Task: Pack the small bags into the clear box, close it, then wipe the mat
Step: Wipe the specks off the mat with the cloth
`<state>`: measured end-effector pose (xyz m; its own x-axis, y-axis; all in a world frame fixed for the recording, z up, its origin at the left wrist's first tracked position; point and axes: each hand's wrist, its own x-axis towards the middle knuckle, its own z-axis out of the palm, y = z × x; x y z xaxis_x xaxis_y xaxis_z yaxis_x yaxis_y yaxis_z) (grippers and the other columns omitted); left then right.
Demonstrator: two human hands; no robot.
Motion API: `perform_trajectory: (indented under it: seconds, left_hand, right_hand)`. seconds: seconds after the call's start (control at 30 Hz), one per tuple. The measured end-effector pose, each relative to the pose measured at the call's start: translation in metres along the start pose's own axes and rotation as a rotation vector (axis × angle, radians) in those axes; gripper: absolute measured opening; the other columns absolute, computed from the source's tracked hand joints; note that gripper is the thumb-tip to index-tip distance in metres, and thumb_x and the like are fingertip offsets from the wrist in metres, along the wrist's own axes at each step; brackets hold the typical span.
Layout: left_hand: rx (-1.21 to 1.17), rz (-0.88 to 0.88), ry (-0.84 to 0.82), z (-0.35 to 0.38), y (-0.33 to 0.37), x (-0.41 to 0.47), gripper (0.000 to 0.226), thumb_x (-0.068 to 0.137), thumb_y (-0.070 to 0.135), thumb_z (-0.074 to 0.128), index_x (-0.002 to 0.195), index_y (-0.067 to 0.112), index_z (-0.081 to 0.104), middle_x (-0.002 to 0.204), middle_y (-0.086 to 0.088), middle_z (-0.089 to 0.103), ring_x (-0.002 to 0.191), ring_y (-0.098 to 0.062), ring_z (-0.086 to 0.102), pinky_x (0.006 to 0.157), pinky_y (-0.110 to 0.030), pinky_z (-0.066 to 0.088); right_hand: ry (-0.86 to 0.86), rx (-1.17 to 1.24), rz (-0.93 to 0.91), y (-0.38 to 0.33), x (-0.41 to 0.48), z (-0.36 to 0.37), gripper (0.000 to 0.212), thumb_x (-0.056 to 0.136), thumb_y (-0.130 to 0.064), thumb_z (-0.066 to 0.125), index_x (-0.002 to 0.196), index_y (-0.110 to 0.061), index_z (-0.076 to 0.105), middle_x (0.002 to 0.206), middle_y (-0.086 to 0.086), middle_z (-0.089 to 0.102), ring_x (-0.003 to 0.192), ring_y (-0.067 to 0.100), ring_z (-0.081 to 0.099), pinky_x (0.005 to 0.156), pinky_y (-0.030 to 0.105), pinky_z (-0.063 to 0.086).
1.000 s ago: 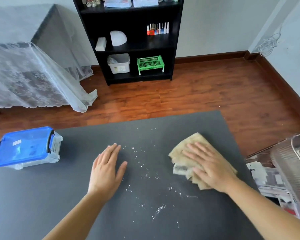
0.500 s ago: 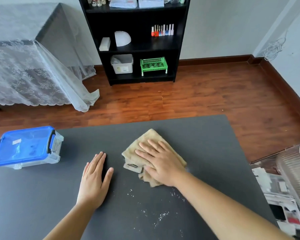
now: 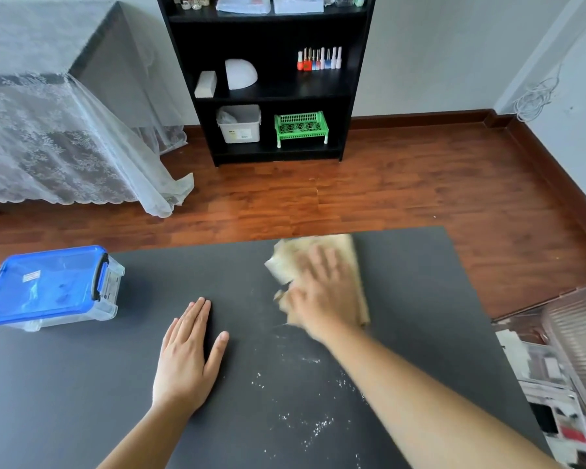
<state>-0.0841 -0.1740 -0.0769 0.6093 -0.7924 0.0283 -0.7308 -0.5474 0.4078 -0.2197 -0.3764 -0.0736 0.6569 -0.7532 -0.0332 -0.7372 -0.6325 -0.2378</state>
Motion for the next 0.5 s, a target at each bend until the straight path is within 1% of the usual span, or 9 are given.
perform_trajectory:
  seconds: [0.07,0.13,0.17,0.2,0.27,0.37,0.43,0.47,0.5]
  left_hand:
    - [-0.007,-0.005,0.001,0.000,-0.001,-0.001,0.075,0.086,0.059,0.020,0.143,0.012,0.034,0.152,0.000,0.031,0.138,-0.001,0.015,0.115,-0.023,0.006]
    - [-0.008,-0.011,0.004,0.000,0.000,0.001,0.075,0.086,0.059,0.019,0.143,0.013,0.034,0.152,0.000,0.032,0.139,-0.003,0.017,0.116,-0.025,0.008]
    - [-0.005,-0.015,0.002,0.000,0.001,0.001,0.075,0.086,0.059,0.019,0.143,0.013,0.034,0.152,0.000,0.032,0.140,-0.005,0.018,0.116,-0.027,0.010]
    - [0.000,-0.018,0.000,0.000,0.001,0.002,0.075,0.086,0.059,0.019,0.143,0.013,0.035,0.152,-0.001,0.032,0.141,-0.007,0.019,0.116,-0.029,0.011]
    - [0.010,-0.022,-0.001,0.000,0.002,0.002,0.076,0.086,0.060,0.019,0.143,0.012,0.035,0.152,-0.001,0.033,0.142,-0.011,0.021,0.117,-0.030,0.012]
    - [0.020,-0.021,-0.004,0.000,0.003,0.002,0.077,0.085,0.060,0.019,0.143,0.012,0.034,0.152,-0.001,0.032,0.142,-0.012,0.021,0.117,-0.029,0.010]
    - [0.025,-0.025,-0.006,0.000,0.003,0.001,0.078,0.085,0.061,0.019,0.143,0.012,0.034,0.152,-0.001,0.031,0.142,-0.012,0.020,0.117,-0.029,0.009]
    - [0.029,-0.025,-0.007,0.000,0.003,0.001,0.078,0.085,0.061,0.019,0.143,0.012,0.033,0.153,-0.001,0.031,0.142,-0.011,0.020,0.117,-0.029,0.009]
    - [0.031,-0.026,-0.008,0.000,0.002,0.001,0.078,0.085,0.061,0.019,0.144,0.012,0.033,0.153,0.000,0.030,0.142,-0.010,0.019,0.117,-0.029,0.009]
  right_hand:
    - [-0.128,-0.001,-0.392,-0.023,-0.023,0.006,0.057,0.089,-0.044,0.036,0.145,-0.034,0.029,0.158,-0.003,0.022,0.145,0.027,0.017,0.117,0.043,0.003]
    - [-0.206,0.013,-0.673,0.001,-0.021,-0.005,0.055,0.089,-0.041,0.042,0.143,-0.034,0.034,0.156,-0.007,0.027,0.145,0.022,0.020,0.117,0.039,0.005]
    - [-0.215,-0.002,-0.737,0.022,-0.014,-0.012,0.055,0.089,-0.037,0.047,0.143,-0.034,0.036,0.155,-0.008,0.028,0.145,0.019,0.019,0.118,0.037,0.006]
    - [-0.208,-0.009,-0.724,0.046,-0.006,-0.020,0.055,0.089,-0.033,0.051,0.143,-0.032,0.037,0.155,-0.007,0.028,0.145,0.017,0.018,0.119,0.036,0.006]
    - [-0.126,-0.010,-0.472,0.099,0.008,-0.035,0.054,0.090,-0.026,0.052,0.142,-0.025,0.039,0.153,-0.002,0.032,0.145,0.020,0.019,0.120,0.037,0.007]
    - [0.062,-0.086,0.087,0.154,0.013,-0.042,0.051,0.095,-0.029,0.033,0.144,-0.017,0.034,0.153,0.006,0.033,0.145,0.024,0.020,0.120,0.040,0.009]
    - [0.104,-0.051,0.460,0.145,0.019,-0.041,0.054,0.096,-0.035,0.030,0.148,-0.020,0.027,0.157,0.007,0.024,0.146,0.027,0.013,0.120,0.041,0.005]
    - [0.120,0.001,0.563,0.127,0.024,-0.040,0.055,0.095,-0.037,0.032,0.148,-0.020,0.026,0.157,0.007,0.022,0.146,0.028,0.012,0.119,0.041,0.004]
    - [0.125,0.032,0.555,0.106,0.028,-0.037,0.057,0.094,-0.038,0.032,0.148,-0.020,0.026,0.157,0.009,0.023,0.145,0.029,0.013,0.119,0.042,0.004]
